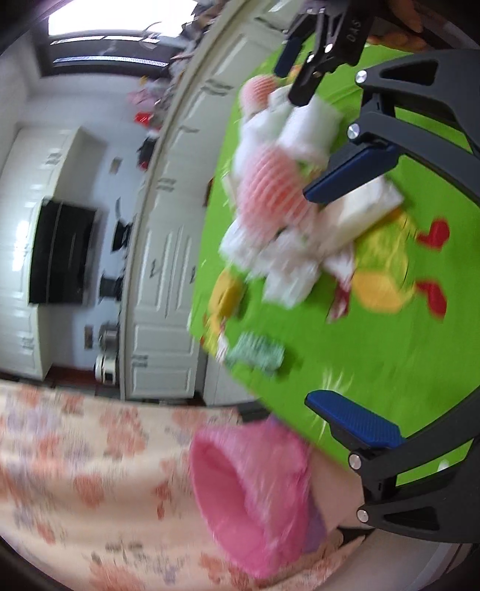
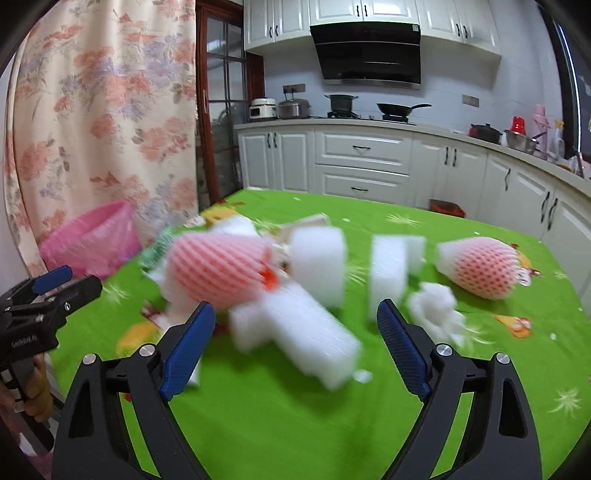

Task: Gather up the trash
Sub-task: 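Move both tools back over the table, then grasp the white foam block with the right tool while the left tool grasps the folded tissue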

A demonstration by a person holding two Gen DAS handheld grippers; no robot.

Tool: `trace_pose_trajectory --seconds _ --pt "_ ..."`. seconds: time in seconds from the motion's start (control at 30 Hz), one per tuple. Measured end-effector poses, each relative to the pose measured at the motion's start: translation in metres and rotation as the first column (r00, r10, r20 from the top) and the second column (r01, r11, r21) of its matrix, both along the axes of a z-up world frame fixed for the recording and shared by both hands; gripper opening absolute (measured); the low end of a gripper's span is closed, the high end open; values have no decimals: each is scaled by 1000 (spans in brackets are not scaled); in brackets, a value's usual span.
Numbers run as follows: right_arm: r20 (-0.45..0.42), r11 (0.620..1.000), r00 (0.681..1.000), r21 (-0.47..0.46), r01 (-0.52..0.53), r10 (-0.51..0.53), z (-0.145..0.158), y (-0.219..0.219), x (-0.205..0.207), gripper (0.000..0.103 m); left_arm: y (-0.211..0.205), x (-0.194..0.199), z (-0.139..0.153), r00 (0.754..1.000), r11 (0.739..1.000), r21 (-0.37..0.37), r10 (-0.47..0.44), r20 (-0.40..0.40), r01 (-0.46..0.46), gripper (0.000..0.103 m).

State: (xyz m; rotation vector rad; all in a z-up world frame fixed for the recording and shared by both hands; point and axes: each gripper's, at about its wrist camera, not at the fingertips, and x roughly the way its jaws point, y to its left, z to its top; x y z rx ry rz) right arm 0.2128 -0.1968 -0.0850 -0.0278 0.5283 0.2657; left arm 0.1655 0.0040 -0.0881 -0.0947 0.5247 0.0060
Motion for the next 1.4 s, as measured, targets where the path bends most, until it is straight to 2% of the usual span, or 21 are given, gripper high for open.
trace_pose_trajectory --seconds 0.17,0.33,0.53,0.77,0.83,0.97,1.13,1.4 --pt "-40 1000 999 -24 -3 2 -13 -12 7 84 -28 11 -9 999 998 49 -40 -19 41 98" --pt "-78 1000 997 -21 -13 12 -24 -19 12 84 -28 16 -13 998 998 44 -53 -32 54 98" --pt "-150 999 989 -28 -18 13 -33 -23 27 84 -21 10 -22 996 998 4 -67 -65 67 98" --pt "-224 998 973 -14 -54 49 -41 -15 47 83 -30 11 -24 994 997 9 -77 -72 78 98" --pt "-242 997 968 -18 -70 63 -44 -12 50 76 -33 13 -25 994 997 21 -74 -75 76 98" --pt "-234 996 969 -7 -84 80 -43 -10 45 46 -40 18 -27 993 996 33 -77 -90 81 98" --pt "-178 998 983 -9 -54 52 -37 -15 30 42 -56 29 -31 990 996 50 -71 -120 77 93" --pt "-154 998 988 52 -22 30 -31 -33 9 42 -73 52 -42 981 997 63 -36 -189 49 70"
